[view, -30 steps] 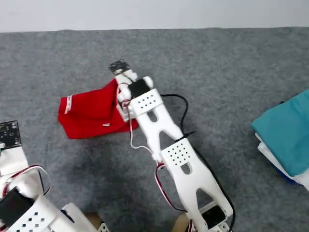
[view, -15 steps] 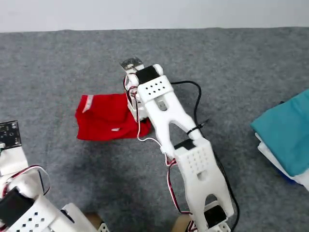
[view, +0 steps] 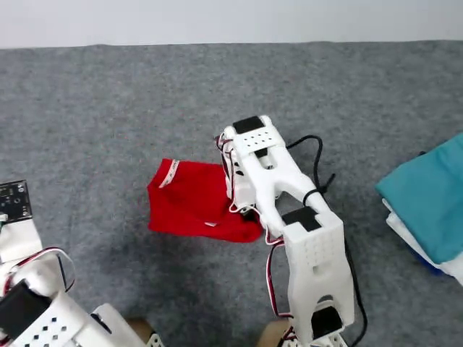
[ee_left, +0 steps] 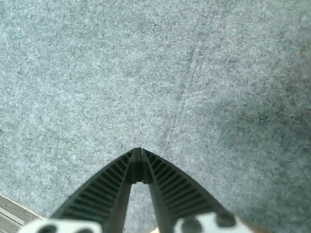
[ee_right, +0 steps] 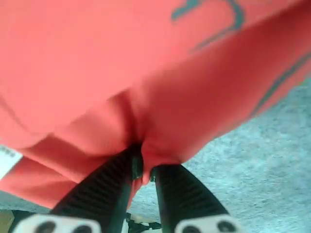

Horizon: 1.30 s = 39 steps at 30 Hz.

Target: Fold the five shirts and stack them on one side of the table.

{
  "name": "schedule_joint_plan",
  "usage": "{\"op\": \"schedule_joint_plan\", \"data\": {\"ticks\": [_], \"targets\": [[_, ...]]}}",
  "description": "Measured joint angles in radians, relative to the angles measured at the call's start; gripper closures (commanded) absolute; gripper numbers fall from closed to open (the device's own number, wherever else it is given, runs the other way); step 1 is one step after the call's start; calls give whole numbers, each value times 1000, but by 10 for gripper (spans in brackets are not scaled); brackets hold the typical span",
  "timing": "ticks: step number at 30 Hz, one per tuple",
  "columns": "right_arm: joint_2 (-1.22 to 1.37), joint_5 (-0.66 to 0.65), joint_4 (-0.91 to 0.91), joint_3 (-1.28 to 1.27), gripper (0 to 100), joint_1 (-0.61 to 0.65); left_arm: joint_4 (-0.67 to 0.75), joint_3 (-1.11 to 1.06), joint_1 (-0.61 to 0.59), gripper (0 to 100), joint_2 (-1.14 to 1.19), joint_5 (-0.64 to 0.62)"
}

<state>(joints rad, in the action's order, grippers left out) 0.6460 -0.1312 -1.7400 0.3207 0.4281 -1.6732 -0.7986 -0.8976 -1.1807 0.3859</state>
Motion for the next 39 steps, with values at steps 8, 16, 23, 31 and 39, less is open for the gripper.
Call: {"op": "schedule_joint_plan", "data": {"ticks": [8, 16, 23, 31, 39], "targets": [[-189, -5, -8, -6, 765, 37, 0, 0, 0, 992, 0, 0], [-425, -17, -11, -11, 767, 110, 0, 29, 20, 923, 0, 0], [-700, -17, -11, -169, 768, 80, -49, 212, 187, 907, 3, 0], [-1060, -17, -11, -442, 768, -141, -55, 433, 290, 957, 308, 0], [-1395, -17, -12, -660, 768, -419, -57, 631, 623, 964, 620, -57]]}}
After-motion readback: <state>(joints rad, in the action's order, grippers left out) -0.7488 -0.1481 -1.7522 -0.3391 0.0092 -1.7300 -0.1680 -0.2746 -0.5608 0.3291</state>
